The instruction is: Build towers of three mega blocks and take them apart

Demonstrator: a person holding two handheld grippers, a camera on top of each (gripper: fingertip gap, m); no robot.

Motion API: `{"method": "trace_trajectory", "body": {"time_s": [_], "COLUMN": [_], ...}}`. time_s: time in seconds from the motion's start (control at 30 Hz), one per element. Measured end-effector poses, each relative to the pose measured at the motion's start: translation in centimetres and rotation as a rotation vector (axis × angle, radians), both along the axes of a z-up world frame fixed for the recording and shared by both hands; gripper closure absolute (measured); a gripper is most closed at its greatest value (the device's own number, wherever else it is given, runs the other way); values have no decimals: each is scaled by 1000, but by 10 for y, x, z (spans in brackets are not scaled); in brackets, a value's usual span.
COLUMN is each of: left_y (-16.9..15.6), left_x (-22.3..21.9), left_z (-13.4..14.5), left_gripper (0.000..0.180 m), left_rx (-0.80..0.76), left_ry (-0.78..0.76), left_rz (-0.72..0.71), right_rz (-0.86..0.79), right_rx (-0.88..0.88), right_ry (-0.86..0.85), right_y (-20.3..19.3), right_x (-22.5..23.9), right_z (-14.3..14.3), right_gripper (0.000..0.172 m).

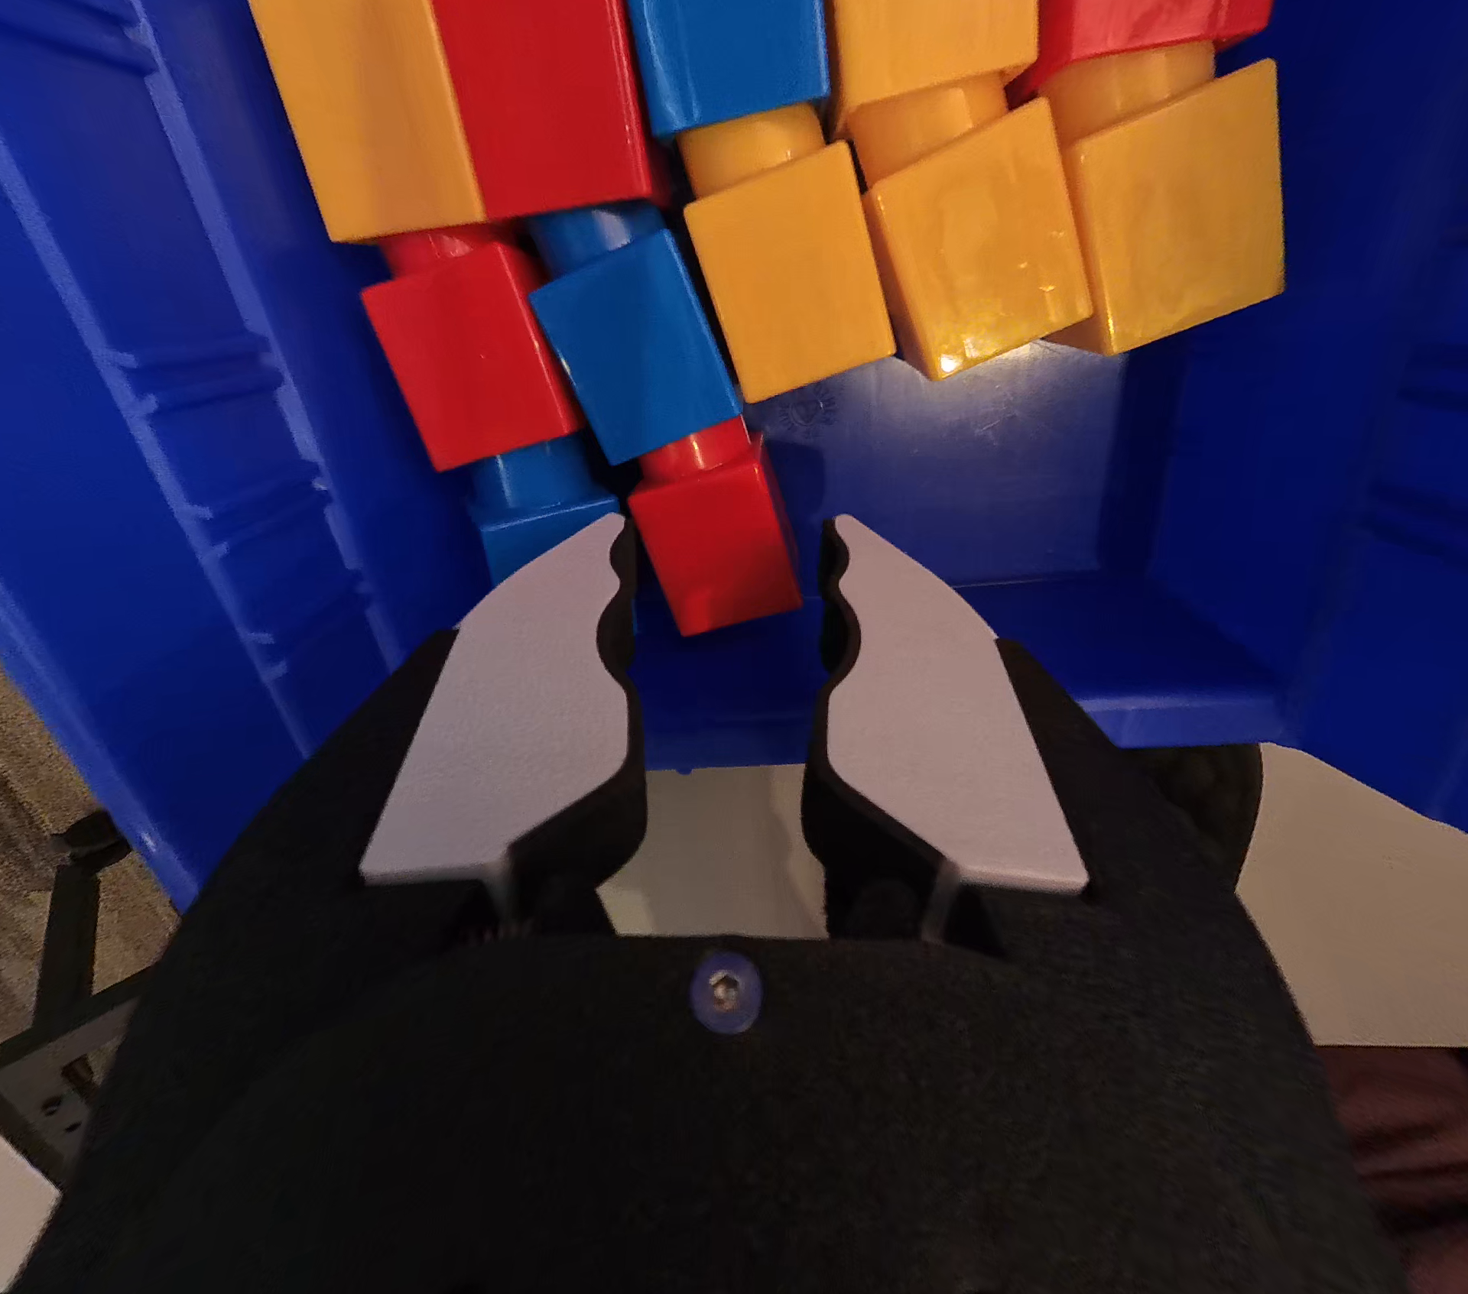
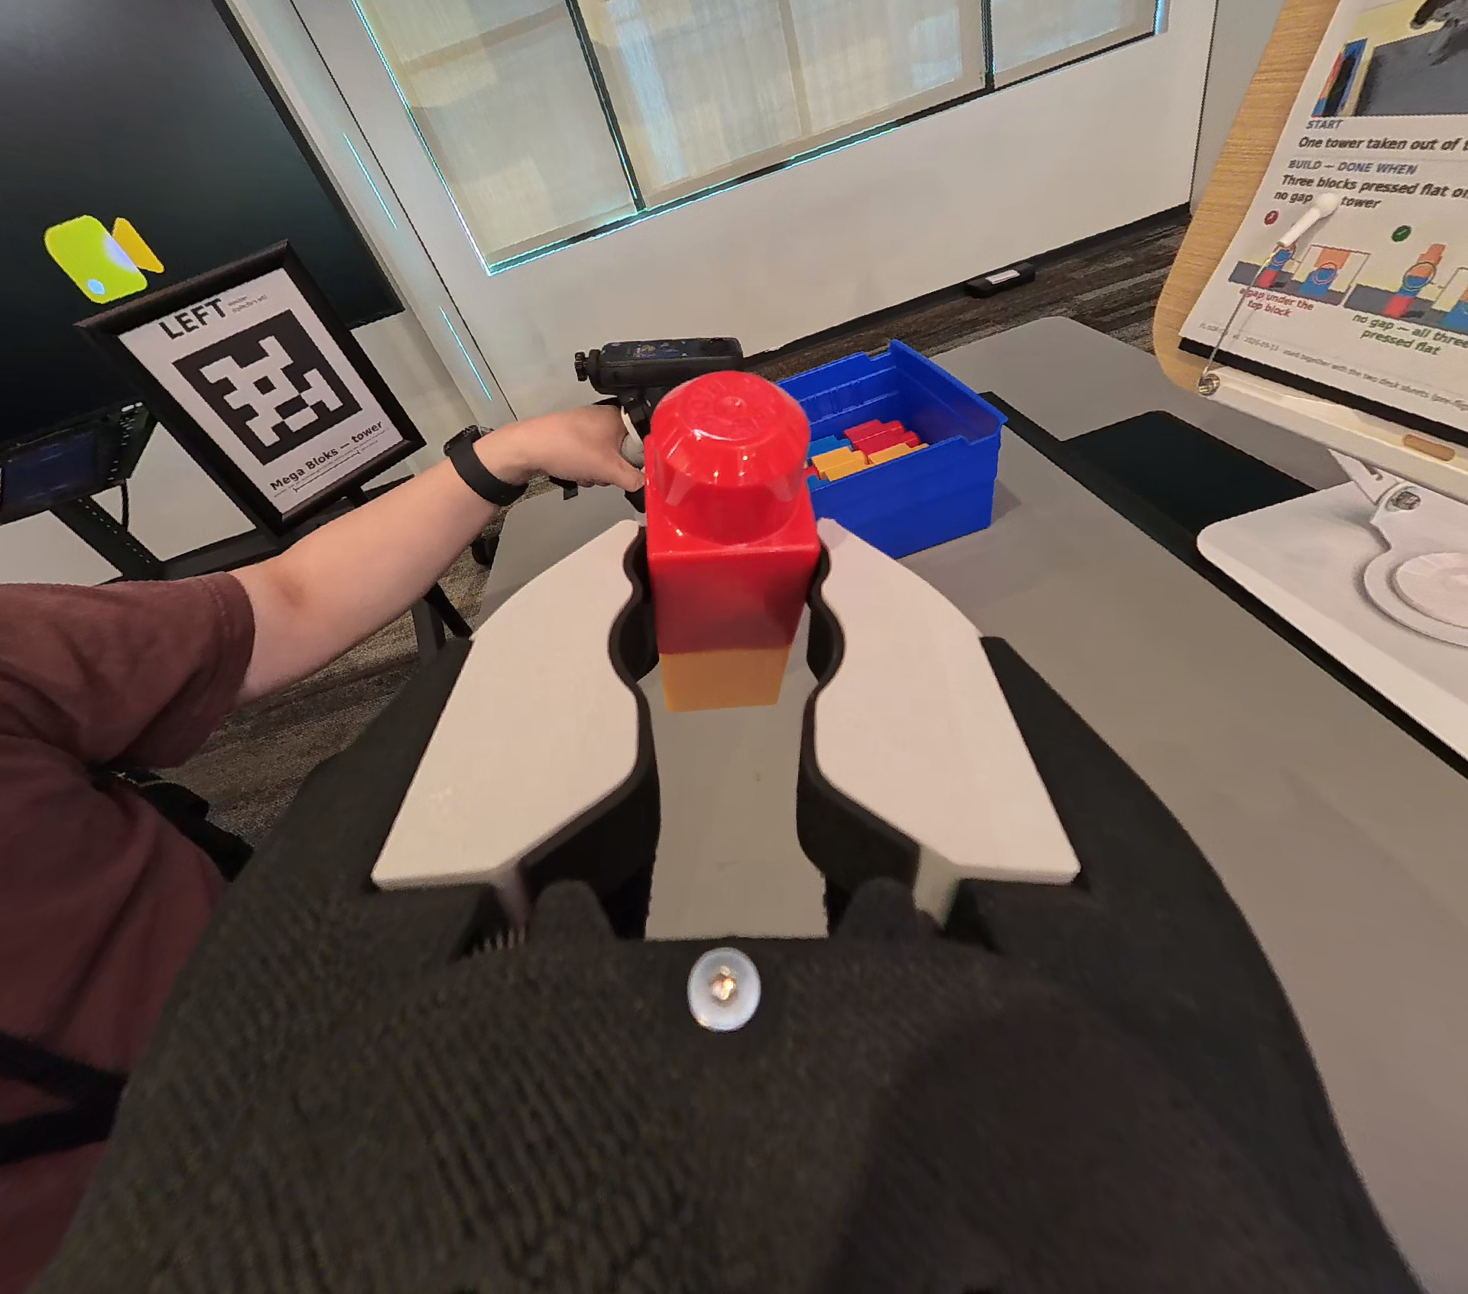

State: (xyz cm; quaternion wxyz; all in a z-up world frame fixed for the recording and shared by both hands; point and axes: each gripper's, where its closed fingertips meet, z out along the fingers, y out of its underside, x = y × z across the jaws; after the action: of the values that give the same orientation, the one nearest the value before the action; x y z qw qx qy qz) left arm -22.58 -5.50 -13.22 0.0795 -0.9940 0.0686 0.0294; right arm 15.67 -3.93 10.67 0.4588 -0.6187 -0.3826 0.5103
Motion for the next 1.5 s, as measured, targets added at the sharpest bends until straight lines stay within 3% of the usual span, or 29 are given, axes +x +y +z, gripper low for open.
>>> {"method": "trace_trajectory", "body": {"time_s": [0.13,0.37,0.53,0.67,0.77,0.9,1.0,1.1,1.23,1.5], "left_y": [-7,-4,-13,-19,-14,-2,-2,3,-2,4], "left_x": [0,1,5,20,54,136,203,256,310,341], "left_z": [-10,-4,32,81,136,212,249,276,290,268], "left_gripper": [133,140,142,142,142,142,143,143,144,144], "left_rx": [-66,-40,11,121,309,636,793,941,925,924], "left_ry": [-20,-67,-141,-251,-398,-681,-873,-981,-1147,-1104], "left_rz": [4,-23,-63,-133,-245,-498,-712,-809,-862,-859], "right_rz": [-2,-5,-10,10,77,228,318,379,381,330], "right_rx": [-1,-2,-13,-32,-48,-127,-154,-157,-124,-118], "right_ry": [1,-5,-14,-32,-62,-42,-54,-50,-79,-20], "right_y": [1,2,6,7,2,-16,-32,-46,-53,-47], "right_x": [0,0,-2,-12,-35,-65,-80,-86,-89,-80], "right_z": [0,-2,-6,-15,-29,-41,-48,-47,-47,-30], "right_gripper": [134,134,134,134,134,134,134,134,134,134]}}
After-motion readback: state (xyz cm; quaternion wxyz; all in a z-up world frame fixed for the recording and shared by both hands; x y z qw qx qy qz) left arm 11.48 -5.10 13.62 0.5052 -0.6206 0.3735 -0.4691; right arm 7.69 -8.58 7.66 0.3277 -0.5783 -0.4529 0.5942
